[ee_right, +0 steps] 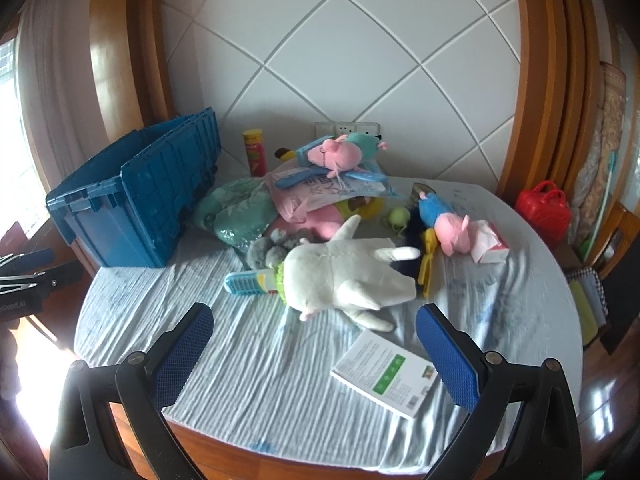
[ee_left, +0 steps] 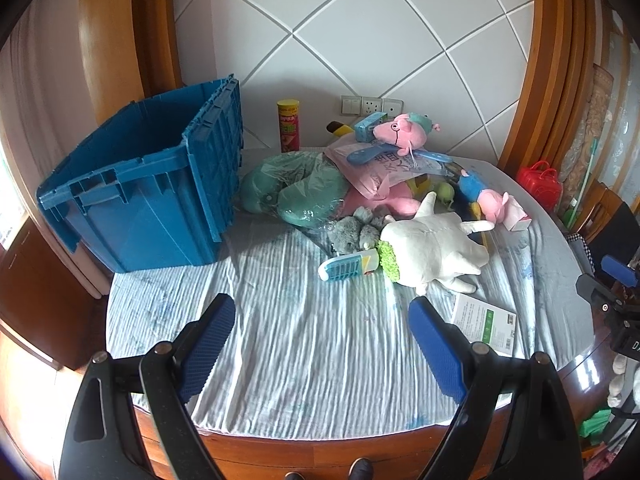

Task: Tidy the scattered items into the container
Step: 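Move both tools toward the toy pile, left toward the white-teal device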

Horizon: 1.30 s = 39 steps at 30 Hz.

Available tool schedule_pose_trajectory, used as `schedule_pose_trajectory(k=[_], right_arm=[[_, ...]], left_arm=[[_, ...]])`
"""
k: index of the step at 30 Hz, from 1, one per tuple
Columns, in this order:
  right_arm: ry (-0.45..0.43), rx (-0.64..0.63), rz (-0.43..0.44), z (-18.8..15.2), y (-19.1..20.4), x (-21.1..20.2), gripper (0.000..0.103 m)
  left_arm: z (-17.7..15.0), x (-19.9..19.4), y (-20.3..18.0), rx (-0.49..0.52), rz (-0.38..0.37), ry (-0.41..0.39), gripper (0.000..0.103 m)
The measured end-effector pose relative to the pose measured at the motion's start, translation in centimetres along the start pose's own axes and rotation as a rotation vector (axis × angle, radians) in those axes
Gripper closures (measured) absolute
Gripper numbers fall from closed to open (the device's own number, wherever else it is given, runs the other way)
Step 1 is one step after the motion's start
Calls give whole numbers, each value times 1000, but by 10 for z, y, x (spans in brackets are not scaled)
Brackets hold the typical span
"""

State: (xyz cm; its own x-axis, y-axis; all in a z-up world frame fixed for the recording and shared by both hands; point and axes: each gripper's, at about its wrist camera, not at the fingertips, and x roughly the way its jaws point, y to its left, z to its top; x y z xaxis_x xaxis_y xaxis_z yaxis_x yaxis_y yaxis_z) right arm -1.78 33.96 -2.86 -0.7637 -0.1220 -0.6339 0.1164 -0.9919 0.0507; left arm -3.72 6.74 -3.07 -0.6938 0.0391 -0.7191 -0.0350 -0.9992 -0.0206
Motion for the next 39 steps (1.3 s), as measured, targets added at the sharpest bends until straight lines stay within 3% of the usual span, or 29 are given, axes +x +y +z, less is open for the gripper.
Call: schedule_pose_trajectory(k=[6, 20, 30, 39], right_arm=[[5, 12, -14, -2, -35, 9, 0], [150, 48, -47, -24, -84, 61, 0], [205, 57, -12, -11, -71, 108, 0], [226, 26, 26, 23, -31, 162, 0]], left_arm=[[-2, 18, -18, -12, 22, 28, 14], [-6, 77, -27, -10, 51, 138, 14], [7, 125, -8, -9, 57, 198, 14], [33, 163, 15, 4, 35, 208, 14]])
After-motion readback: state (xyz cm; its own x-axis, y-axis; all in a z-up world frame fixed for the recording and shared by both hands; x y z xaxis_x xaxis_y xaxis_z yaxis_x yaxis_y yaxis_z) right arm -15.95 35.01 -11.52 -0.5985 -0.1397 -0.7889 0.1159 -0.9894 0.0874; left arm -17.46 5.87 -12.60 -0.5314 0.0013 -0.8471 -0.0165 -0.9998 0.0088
